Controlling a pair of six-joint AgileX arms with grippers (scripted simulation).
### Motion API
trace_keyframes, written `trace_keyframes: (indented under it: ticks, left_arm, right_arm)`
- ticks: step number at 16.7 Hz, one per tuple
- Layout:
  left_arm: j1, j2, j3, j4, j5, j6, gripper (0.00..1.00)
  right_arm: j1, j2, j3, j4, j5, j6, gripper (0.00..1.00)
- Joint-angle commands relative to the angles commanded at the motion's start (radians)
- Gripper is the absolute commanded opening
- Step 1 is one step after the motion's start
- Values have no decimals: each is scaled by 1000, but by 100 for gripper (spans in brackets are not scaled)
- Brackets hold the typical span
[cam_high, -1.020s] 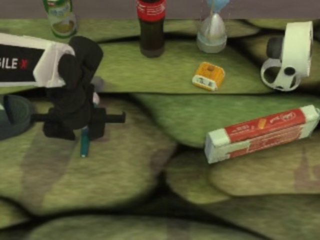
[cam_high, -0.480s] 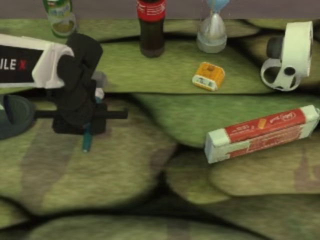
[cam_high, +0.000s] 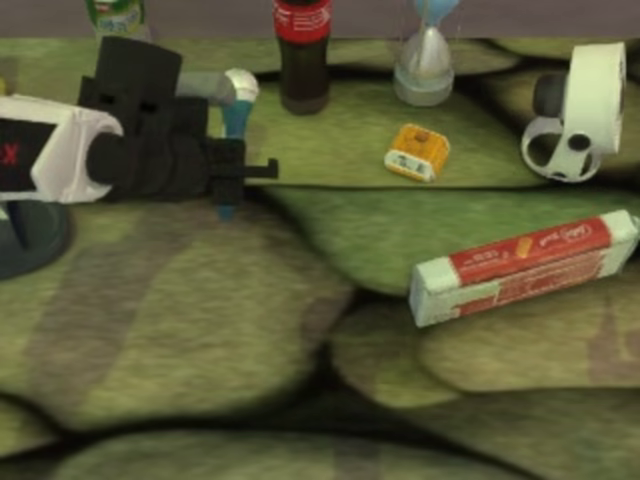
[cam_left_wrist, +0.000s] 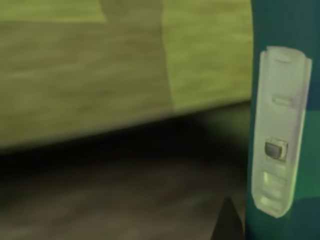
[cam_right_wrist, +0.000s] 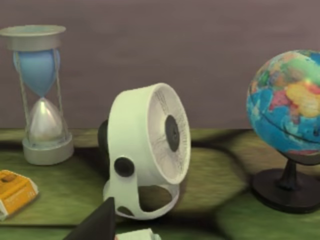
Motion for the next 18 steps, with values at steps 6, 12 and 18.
trace_keyframes:
  ticks: [6, 12, 18]
  left_arm:
    - [19, -130, -153, 536, 194, 106, 0]
    - [34, -248, -242, 826, 314, 179, 0]
    - [27, -252, -243, 839, 315, 183, 0]
  right_arm:
    - [0, 0, 0, 0, 0, 0, 100]
    - [0, 0, 0, 0, 0, 0, 100]
    - [0, 0, 0, 0, 0, 0, 100]
